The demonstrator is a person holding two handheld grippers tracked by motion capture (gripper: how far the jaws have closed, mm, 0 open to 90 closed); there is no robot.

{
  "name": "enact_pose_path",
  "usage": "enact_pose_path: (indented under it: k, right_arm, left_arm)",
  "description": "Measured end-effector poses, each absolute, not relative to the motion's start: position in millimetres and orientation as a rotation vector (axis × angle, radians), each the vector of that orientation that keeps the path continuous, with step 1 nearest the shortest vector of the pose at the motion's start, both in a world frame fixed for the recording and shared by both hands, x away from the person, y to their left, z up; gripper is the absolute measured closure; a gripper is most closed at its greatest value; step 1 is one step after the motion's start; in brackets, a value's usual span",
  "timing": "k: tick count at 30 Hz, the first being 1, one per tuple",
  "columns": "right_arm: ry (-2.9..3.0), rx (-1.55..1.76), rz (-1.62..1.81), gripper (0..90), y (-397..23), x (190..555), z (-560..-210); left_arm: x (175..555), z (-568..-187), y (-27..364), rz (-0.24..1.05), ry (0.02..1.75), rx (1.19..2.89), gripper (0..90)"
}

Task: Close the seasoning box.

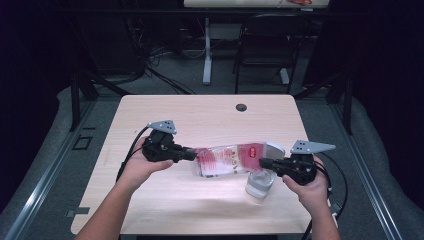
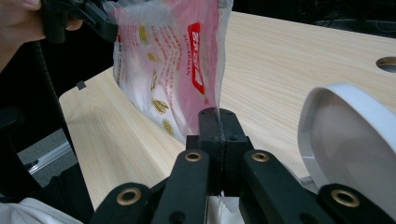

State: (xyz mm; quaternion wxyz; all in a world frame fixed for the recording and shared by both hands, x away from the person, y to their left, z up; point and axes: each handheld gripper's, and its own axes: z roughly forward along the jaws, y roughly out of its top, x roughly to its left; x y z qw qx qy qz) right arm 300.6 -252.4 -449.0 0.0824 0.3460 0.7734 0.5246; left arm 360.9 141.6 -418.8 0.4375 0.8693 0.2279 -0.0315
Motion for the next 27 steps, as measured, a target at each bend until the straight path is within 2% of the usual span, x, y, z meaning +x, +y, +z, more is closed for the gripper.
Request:
enact_pose_path:
  k: [27]
  right_arm:
    - [2.381, 0.938, 1.505, 90.0, -222.1, 311.0, -413.7]
  left_arm:
    - [350.0, -466.2, 159.8, -0.094, 0.57, 2.183, 81.4]
